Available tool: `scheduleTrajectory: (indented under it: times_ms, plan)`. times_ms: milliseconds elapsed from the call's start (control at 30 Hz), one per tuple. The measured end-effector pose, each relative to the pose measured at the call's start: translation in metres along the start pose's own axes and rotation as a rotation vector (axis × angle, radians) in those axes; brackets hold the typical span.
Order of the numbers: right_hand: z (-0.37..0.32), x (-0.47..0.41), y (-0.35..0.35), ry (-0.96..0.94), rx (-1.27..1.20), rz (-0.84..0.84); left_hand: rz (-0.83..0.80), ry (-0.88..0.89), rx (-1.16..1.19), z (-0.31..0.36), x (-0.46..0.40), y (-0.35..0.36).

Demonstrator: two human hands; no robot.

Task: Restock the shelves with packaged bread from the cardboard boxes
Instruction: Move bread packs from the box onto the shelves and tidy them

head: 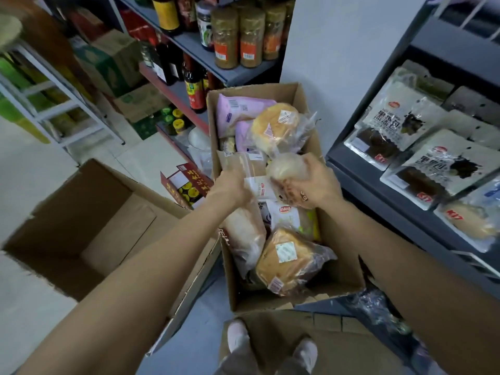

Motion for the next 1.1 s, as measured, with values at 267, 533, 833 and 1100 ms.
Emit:
scheduleTrajectory:
  times_ms: [267, 533, 833, 1100]
  plan:
    - [0.012, 0.044, -0.076, 0.210, -0.834, 0.121, 0.173, 0.383, 0.216, 0.070, 0.043, -0.071]
    - [-0.015, 0.111, -0.195, -0.029, -0.412, 0.116, 0.269, 0.783, 0.169, 0.189, 0.163, -0.110]
    - [0.048, 0.293, -0.354, -0.126, -0.247, 0.285, 0.477, 1.159, 0.142, 0.330, 0.371, -0.081]
    - [0.189, 0.472, -0.478, 0.094, -0.510, 0.677, 0.475, 1.194, 0.521, 0.426, 0.525, -0.049]
Point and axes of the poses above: each hand's wrist, its own x-axis away from the middle knuckle, its own y-axis out of the palm, z = x × y, the point moved 10 cm from there along -x, towards the middle knuckle, and after that the axes turned 5 degrees about -y, right-handed, at the moved point
